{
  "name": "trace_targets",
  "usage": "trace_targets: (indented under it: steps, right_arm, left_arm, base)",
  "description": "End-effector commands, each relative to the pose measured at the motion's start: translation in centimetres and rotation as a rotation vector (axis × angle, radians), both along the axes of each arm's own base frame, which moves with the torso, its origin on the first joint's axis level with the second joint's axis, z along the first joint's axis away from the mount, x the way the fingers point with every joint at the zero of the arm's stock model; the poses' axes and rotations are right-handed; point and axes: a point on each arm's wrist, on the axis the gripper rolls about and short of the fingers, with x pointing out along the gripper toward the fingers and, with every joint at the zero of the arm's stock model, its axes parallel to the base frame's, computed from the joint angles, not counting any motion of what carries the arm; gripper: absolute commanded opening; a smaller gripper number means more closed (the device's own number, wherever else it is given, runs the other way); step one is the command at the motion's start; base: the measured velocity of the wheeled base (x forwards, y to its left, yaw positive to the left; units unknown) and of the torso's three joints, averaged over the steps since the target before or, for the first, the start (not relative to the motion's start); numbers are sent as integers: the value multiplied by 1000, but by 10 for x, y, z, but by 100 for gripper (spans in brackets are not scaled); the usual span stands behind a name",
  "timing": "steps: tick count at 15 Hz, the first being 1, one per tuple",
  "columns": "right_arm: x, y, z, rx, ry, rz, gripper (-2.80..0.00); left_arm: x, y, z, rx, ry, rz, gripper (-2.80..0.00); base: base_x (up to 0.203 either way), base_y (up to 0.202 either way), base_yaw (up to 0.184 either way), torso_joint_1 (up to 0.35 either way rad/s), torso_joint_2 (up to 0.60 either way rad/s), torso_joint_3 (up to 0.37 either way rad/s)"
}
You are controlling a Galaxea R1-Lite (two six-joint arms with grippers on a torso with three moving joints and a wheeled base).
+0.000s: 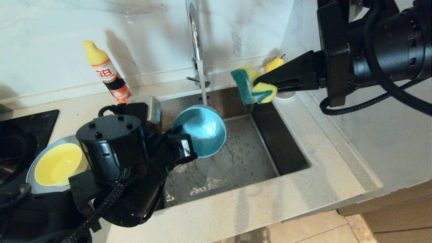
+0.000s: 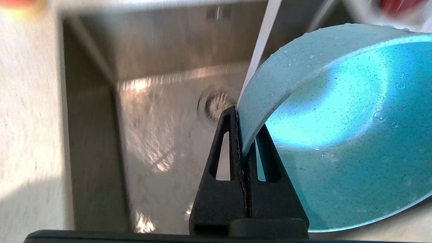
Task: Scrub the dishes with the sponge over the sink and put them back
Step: Wipe the bowl, then rinse the bowl
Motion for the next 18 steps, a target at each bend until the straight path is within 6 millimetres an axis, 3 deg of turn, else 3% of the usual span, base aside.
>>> trace_targets:
  steps: [1, 6, 12, 18]
  right_arm:
    - [-9, -15, 8, 20, -16, -18, -280]
    - [3, -35, -12, -33, 36, -115, -280]
    - [-4, -47, -23, -71, 39, -126, -280]
    - [-9, -52, -35, -95, 71, -127, -280]
  left_arm:
    - [0, 4, -20, 39, 75, 13, -280]
    - [10, 22, -37, 52, 315, 16, -280]
    - [43, 44, -13, -154, 559, 13, -280]
    - [86, 34, -15, -221, 662, 88, -280]
  base:
    - [0, 0, 0, 0, 0, 0]
    - [0, 0, 0, 0, 0, 0]
    - [0, 0, 0, 0, 0, 0]
    - [0, 0, 0, 0, 0, 0]
